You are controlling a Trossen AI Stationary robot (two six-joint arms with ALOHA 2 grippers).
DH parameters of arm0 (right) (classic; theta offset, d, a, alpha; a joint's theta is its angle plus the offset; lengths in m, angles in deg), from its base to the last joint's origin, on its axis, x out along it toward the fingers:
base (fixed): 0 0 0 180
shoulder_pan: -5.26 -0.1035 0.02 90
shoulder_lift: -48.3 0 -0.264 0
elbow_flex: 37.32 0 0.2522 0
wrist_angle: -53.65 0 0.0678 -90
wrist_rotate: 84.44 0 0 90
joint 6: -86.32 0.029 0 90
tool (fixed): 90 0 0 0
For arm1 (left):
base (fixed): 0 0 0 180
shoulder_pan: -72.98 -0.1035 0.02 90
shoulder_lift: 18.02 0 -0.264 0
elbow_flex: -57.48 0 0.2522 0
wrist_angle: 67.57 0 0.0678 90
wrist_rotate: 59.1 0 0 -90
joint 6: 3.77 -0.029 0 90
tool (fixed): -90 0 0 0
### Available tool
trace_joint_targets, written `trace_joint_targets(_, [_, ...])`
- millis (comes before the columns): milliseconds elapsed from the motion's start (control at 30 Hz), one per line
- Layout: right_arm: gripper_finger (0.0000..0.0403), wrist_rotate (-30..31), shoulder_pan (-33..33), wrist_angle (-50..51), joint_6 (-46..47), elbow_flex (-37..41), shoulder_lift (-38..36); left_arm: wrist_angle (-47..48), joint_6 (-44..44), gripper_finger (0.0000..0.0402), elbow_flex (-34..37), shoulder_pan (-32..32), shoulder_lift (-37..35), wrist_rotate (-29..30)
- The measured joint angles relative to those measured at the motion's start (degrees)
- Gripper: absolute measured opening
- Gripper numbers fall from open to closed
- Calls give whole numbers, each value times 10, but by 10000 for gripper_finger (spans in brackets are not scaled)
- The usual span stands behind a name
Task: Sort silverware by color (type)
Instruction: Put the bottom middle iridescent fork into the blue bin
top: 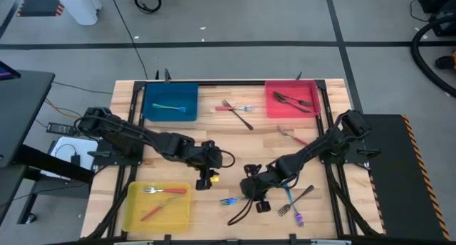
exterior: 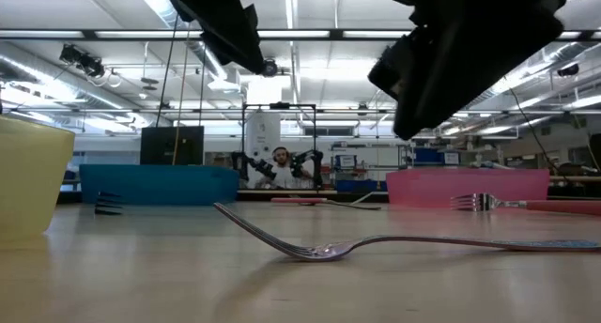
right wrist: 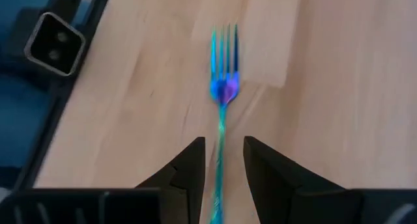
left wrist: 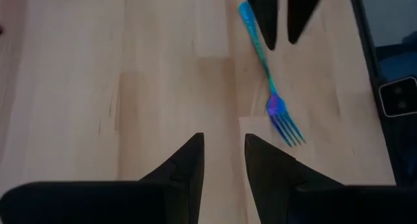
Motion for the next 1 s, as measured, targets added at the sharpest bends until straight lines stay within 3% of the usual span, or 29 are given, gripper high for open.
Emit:
trace_joint_targets(200, [114, 41, 0, -25, -33, 0, 6, 4, 16, 110, 0, -10, 0, 0])
trace_joint_targets(1000, [113, 81, -36, -80, -41, 0, 103, -32, 95, 110, 0, -11, 0, 0])
